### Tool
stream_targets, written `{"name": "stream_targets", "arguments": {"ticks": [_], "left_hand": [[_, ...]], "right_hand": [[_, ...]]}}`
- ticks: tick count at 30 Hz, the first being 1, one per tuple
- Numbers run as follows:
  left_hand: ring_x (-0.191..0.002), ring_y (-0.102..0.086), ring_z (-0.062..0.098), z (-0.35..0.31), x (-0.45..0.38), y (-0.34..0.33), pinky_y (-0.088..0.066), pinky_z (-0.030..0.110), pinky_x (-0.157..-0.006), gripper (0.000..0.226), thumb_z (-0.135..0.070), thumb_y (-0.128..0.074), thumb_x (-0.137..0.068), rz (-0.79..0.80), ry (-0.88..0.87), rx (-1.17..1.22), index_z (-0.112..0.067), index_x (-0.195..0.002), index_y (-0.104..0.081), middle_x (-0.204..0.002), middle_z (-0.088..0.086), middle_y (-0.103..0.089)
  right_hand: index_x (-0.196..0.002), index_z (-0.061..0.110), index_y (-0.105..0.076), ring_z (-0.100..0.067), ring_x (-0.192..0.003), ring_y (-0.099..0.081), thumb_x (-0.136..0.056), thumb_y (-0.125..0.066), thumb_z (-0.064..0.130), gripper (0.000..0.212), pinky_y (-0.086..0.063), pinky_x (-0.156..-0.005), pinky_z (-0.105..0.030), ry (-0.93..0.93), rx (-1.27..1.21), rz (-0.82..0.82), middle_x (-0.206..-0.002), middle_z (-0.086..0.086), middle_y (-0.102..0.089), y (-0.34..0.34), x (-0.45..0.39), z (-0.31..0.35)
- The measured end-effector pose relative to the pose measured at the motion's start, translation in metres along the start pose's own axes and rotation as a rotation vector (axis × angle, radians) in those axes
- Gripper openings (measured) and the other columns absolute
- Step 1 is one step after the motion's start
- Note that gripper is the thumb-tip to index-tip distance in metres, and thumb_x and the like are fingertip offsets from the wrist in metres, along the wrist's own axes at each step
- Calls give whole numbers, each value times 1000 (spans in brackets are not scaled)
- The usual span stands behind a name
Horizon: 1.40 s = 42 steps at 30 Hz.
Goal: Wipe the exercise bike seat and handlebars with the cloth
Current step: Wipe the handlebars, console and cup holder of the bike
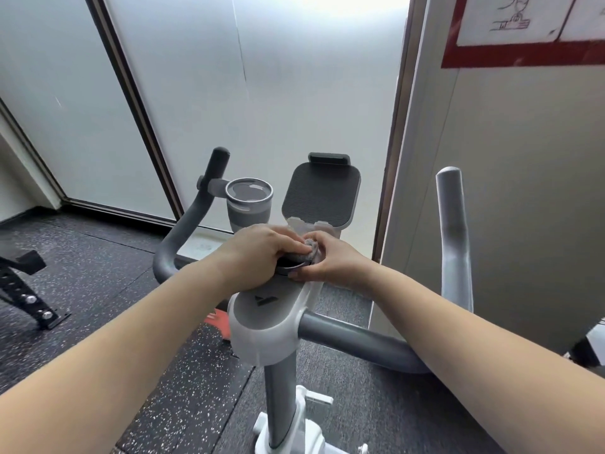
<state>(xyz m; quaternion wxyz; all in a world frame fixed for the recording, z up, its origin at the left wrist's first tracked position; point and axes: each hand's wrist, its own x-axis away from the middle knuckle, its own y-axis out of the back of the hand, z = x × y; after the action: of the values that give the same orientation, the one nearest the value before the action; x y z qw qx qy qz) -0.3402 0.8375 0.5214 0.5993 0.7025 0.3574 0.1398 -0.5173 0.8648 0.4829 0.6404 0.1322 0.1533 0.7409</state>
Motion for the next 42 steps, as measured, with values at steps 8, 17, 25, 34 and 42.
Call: {"name": "stream_targets", "arguments": {"ticks": [8, 17, 25, 34, 42], "left_hand": [[-112, -58, 7, 9, 14, 13, -42, 25, -101, 54, 11, -52, -77, 25, -3, -19, -32, -104, -72, -116, -13, -68], [-103, -62, 26, 28, 43, 40, -51, 38, -90, 51, 1, -52, -81, -285, 216, -256, -31, -120, -61, -119, -2, -64], [-88, -65, 28, 38, 92, 13, -52, 40, -78, 39, -31, -41, -97, -445, 549, 453, -43, -134, -34, -114, 4, -62], [-125, -39, 15, 60, 100, -23, -30, 33, -110, 49, -38, -36, -96, -47, 44, 67, -42, -144, -24, -139, -4, -43], [-115, -50, 19, 121, 107, -12, -33, 44, -110, 37, -34, -41, -94, -98, -32, -228, -36, -131, -46, -124, -4, -56]], "right_hand": [[-111, 27, -55, -10, -101, -61, -63, -86, 26, 58, -48, -92, -24, -31, 79, -39, -105, 8, -63, -2, 2, 5], [-126, 21, -59, -12, -106, -57, -71, -54, 2, 59, -44, -89, -23, -66, 98, -125, -119, 3, -60, 10, 4, 24], [-102, 19, -63, -13, -92, -63, -78, -48, -3, 36, -51, -79, -25, 149, -210, -358, -98, 4, -67, -10, -17, 63], [-110, 22, -61, -24, -101, -65, -81, -50, 3, 35, -53, -91, -43, 9, -144, -244, -106, -1, -68, -55, -81, 72], [-105, 26, -61, -25, -100, -66, -81, -50, 5, 34, -53, -89, -45, -60, -122, -264, -102, 0, -70, -63, -102, 58]]}}
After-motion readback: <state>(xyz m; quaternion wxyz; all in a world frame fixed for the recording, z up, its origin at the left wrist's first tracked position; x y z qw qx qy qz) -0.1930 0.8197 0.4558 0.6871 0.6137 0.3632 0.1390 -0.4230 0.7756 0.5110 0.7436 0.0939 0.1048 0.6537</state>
